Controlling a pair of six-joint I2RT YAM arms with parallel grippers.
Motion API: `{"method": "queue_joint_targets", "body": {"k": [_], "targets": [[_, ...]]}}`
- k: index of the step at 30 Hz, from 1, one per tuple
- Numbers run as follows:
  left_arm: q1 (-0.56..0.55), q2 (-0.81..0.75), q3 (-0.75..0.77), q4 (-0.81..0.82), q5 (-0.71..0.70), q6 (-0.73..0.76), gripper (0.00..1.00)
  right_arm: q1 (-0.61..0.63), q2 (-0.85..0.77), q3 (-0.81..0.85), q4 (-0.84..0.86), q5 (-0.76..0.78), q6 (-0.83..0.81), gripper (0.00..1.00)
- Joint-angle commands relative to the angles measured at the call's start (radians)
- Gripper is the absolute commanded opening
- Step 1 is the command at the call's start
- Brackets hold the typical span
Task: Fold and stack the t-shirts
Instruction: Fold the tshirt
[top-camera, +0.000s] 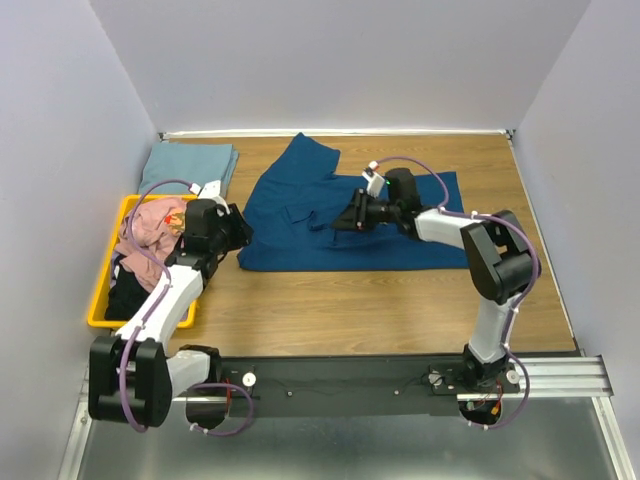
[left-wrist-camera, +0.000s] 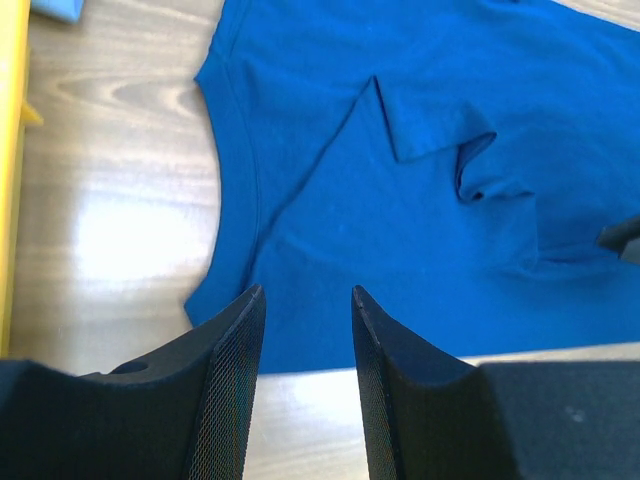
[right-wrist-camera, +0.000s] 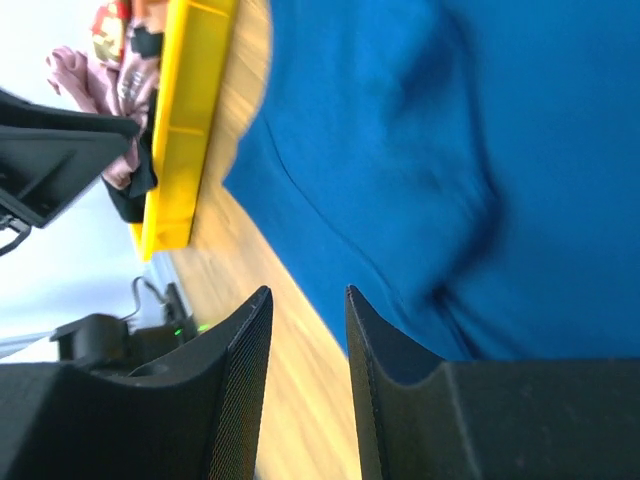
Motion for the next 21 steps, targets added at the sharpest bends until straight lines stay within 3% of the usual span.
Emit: {"method": "queue_joint_targets", "body": {"k": [1,10,21], "targets": [[0.006,0.071,0.034,0.054,0.002,0.035,0.48,0.064,0.060,0.138,-0.093,0.088,-0.127,0.41],[0.006,0.242,0.068,0.034,0.033,0.035,0.48,0.201,0.201,0.291,-0.156,0.234,-0.226,0.40],[0.006,0.410,0.100,-0.064,0.044,0.046,0.45,0.223,0.279,0.360,-0.177,0.389,-0.301,0.40]]}}
